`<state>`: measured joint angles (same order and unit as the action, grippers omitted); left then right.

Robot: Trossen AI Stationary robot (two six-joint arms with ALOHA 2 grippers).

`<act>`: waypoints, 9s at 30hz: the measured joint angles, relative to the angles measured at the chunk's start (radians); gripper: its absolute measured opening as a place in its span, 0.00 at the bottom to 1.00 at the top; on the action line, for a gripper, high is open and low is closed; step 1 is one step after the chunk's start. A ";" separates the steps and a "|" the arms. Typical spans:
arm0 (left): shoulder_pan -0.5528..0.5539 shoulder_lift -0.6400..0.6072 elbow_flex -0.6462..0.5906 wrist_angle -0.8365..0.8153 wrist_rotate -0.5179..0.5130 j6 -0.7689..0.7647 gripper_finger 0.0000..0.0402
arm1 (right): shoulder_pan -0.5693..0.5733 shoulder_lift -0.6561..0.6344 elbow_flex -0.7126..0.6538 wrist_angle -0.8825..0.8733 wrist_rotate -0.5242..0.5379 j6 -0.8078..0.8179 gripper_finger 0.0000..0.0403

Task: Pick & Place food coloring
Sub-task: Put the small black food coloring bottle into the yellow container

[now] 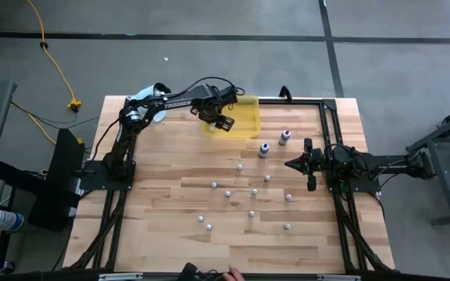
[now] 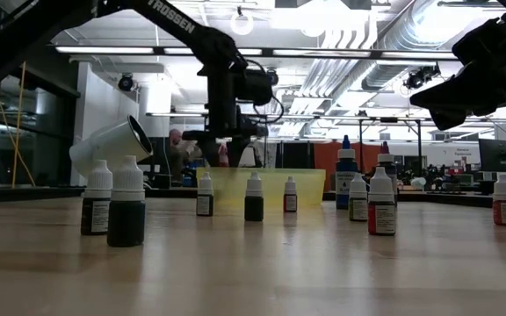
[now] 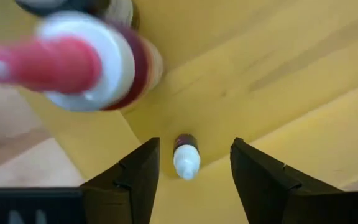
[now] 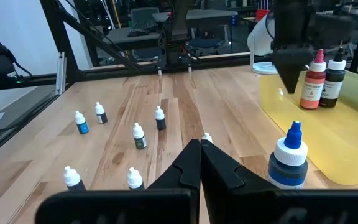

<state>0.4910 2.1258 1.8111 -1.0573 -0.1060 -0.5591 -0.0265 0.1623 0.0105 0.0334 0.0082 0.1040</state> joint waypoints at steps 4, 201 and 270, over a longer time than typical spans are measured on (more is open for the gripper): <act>-0.007 0.000 0.070 -0.076 -0.016 0.041 0.46 | 0.000 0.000 0.000 0.000 0.000 0.000 0.00; -0.642 -0.233 0.258 -0.475 -0.153 -1.002 0.08 | 0.000 0.001 0.000 0.000 0.000 0.000 0.00; -0.015 0.146 0.281 -0.226 0.075 -0.127 0.08 | 0.000 0.001 0.000 0.000 0.000 0.000 0.00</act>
<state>0.4763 2.2715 2.0926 -1.2835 -0.0310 -0.6857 -0.0261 0.1633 0.0109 0.0330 0.0082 0.1042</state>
